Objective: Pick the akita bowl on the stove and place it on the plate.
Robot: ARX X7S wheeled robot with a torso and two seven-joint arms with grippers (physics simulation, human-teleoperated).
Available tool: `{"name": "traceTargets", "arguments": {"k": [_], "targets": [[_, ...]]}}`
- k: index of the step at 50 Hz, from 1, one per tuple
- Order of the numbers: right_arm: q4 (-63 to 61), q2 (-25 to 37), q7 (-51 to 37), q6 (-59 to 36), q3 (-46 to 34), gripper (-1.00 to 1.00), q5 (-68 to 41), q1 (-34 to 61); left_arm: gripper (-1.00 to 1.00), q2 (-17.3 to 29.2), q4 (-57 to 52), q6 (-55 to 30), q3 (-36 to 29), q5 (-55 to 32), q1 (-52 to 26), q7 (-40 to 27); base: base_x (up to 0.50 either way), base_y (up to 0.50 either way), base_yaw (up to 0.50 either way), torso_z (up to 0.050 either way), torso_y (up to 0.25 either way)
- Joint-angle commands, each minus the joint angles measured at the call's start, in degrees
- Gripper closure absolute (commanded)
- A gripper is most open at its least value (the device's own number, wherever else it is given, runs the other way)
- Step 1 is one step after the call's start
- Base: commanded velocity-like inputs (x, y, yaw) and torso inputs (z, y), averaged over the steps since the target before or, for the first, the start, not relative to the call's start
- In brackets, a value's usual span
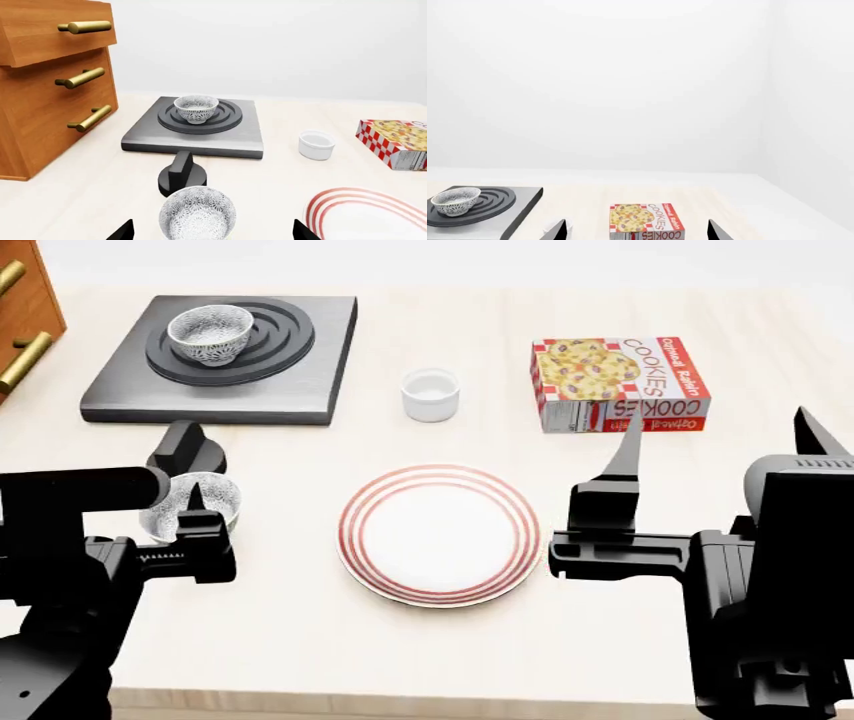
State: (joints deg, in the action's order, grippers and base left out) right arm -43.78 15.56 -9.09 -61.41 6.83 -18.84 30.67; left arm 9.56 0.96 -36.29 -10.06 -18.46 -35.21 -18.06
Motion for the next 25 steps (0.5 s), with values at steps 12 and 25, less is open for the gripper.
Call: {"name": "traceTargets", "arguments": {"k": [12,25], "targets": [[0.17,0.4,-0.52,-0.87,-0.26,-1.0,-0.77,0.26,-1.0,0.49,-0.47,-0.32,-0.52,-0.76,-0.11,-0.51,0.0,0.0,0.0,0.0,0.0],[0.05,0.66,-0.83,-0.5,-0.52,-1.0,-0.92,0.22,-1.0,0.81,-0.89,-0.89,-0.65,-1.39,-0.38,-0.8,0.18,0.0,0.0,0.0,0.0]]}}
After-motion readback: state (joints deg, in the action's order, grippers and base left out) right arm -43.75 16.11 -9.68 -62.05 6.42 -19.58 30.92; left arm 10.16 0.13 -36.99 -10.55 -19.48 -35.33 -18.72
